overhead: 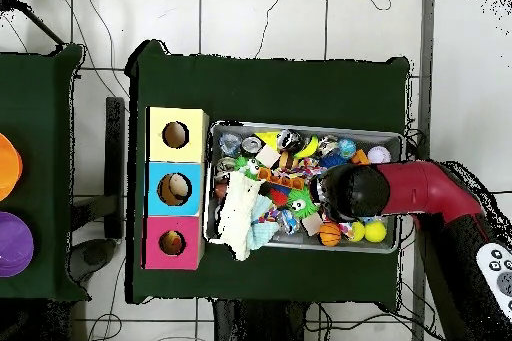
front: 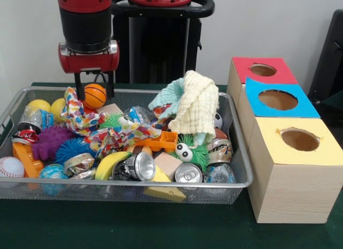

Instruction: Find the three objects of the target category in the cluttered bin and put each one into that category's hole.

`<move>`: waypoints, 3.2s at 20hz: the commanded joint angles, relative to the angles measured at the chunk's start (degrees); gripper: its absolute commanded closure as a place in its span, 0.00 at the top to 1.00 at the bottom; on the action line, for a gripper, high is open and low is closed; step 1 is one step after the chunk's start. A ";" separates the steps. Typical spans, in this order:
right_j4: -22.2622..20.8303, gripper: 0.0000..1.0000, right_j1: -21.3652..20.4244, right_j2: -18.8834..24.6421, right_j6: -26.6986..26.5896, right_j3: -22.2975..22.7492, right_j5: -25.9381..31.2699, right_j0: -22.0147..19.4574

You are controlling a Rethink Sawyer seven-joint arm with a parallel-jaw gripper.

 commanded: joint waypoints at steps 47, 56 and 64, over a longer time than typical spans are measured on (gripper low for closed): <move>-9.69 1.00 14.68 -0.22 -22.04 -11.84 2.26 -1.45; -13.17 1.00 18.60 0.31 -23.17 -13.36 1.57 -2.48; -15.41 0.00 18.60 0.37 -21.51 -12.31 1.62 -2.82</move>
